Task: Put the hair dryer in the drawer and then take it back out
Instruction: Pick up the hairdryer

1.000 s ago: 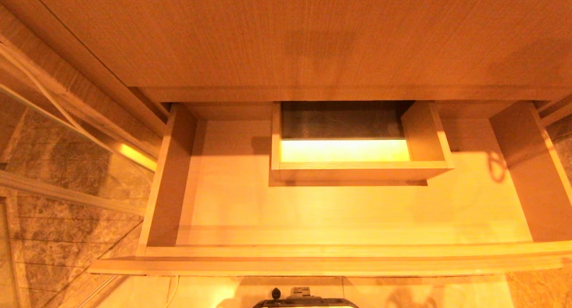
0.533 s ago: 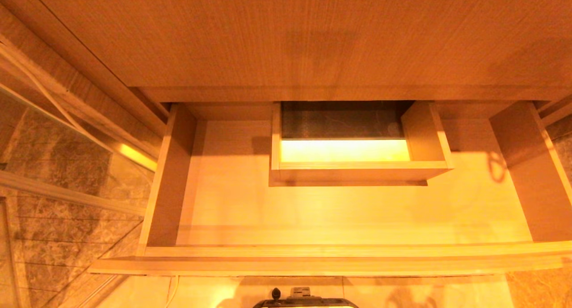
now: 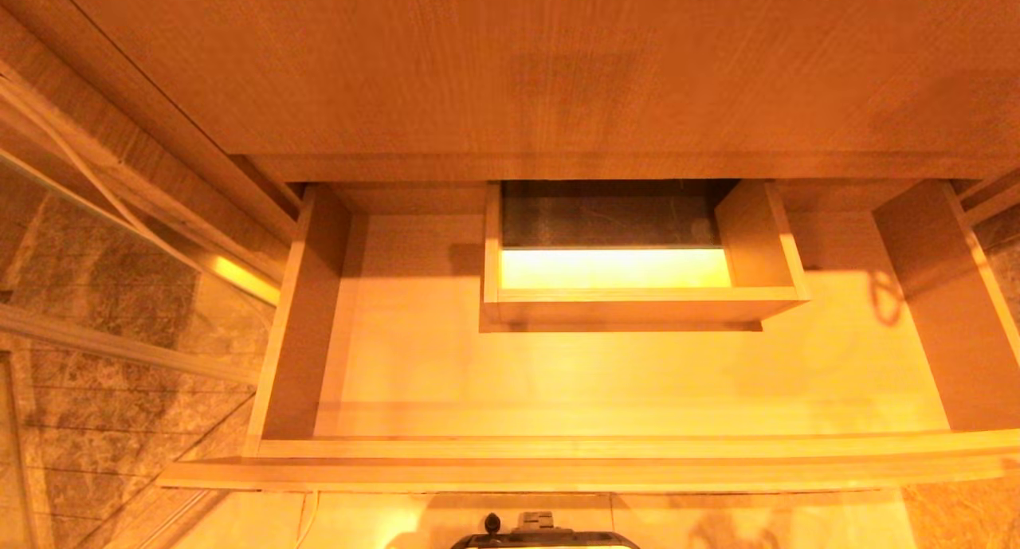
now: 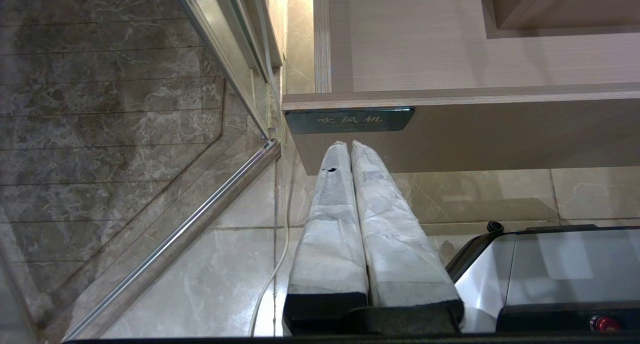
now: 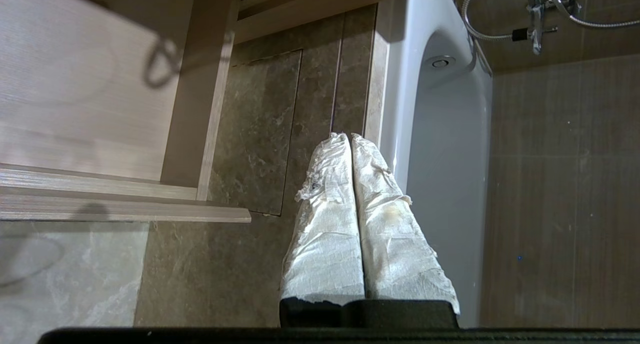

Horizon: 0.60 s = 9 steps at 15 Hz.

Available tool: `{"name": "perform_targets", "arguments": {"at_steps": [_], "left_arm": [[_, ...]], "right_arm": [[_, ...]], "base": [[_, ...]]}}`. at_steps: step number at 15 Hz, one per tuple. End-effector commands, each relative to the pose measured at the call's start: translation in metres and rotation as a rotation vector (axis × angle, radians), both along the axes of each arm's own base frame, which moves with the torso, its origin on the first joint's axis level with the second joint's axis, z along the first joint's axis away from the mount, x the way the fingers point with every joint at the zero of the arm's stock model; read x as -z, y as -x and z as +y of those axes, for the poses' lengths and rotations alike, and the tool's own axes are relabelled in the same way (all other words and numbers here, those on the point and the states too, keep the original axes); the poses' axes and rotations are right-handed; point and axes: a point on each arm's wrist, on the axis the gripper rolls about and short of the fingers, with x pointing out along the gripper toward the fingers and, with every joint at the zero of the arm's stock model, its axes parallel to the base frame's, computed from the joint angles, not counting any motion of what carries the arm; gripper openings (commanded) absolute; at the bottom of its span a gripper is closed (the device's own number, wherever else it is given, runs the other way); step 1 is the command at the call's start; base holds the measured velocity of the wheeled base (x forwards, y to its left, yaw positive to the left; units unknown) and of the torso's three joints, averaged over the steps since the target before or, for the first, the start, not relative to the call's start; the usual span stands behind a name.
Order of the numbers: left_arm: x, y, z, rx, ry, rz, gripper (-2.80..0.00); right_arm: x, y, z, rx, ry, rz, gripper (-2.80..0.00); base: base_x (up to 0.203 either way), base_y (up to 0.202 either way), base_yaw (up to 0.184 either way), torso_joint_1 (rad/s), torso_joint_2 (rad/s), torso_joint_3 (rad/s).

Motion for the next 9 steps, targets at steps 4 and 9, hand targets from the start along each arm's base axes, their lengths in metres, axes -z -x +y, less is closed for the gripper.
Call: {"name": "perform_targets", "arguments": {"at_steps": [4,9], "left_arm": [[0.0004,-0.0001,0.0000,0.000,0.000,0.001,-2.80],[0.0004,-0.0001,0.0000,0.000,0.000,0.001,-2.80]], "right_arm": [[0.0002,-0.0005,-0.0001,0.002,0.003,0.006,-2.80],[0.0002,-0.0005,-0.0001,0.002,0.003,0.006,-2.80]], "base": [[0.000,0.000,0.000,0.000,0.00,0.000],[0.000,0.000,0.000,0.000,0.00,0.000]]}}
